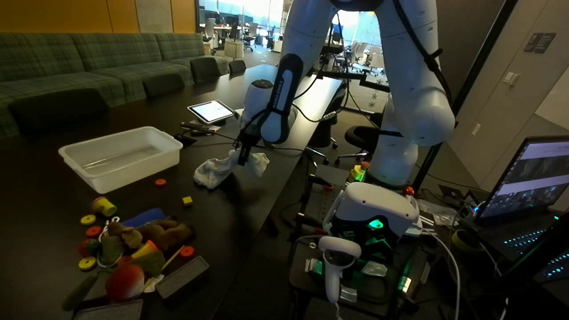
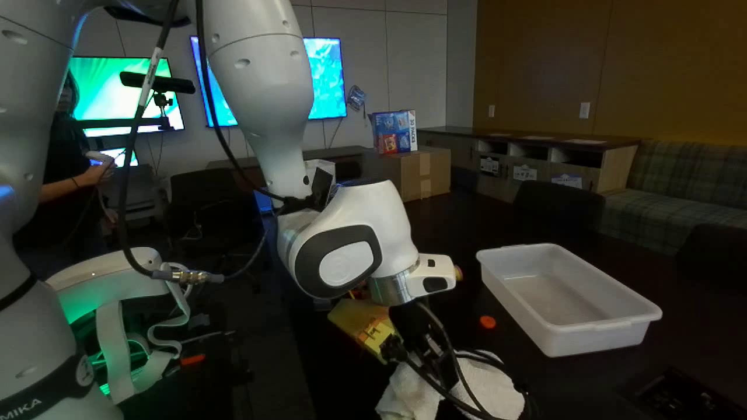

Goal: Use the white towel to push the objects to the left, then put the towel in the bowl

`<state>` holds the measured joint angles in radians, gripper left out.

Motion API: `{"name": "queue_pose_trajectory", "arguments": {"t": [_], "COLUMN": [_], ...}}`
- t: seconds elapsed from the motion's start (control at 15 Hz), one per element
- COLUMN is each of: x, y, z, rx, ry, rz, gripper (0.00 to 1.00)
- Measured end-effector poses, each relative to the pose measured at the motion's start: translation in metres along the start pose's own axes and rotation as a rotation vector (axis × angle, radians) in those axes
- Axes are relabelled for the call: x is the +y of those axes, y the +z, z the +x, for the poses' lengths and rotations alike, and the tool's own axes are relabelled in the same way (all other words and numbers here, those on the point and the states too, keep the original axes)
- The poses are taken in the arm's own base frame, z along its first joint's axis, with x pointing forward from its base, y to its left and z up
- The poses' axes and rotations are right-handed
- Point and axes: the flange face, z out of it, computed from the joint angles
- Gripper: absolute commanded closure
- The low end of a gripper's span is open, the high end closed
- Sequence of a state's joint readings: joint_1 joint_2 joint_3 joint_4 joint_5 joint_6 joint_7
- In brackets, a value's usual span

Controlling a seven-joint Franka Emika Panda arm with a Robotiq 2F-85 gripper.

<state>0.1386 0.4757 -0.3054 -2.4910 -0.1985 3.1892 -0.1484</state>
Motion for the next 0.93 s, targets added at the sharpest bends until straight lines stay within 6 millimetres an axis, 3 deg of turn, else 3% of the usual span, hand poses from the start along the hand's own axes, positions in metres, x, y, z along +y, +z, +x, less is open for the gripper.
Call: {"name": "queue_pose_trajectory", "arguments": {"t": [0.2, 0.47, 0.93], "x": [-0.030, -0.078, -0.151], "y": [0.020, 0.035, 0.067], "z": [-0.013, -0.015, 0.018], "rx": [-0.048, -0.057, -0.044], "ry": [-0.152, -0.322, -0.520], "rz": [0.036, 0.069, 0.042], "gripper": [0.90, 0.90, 0.90]}}
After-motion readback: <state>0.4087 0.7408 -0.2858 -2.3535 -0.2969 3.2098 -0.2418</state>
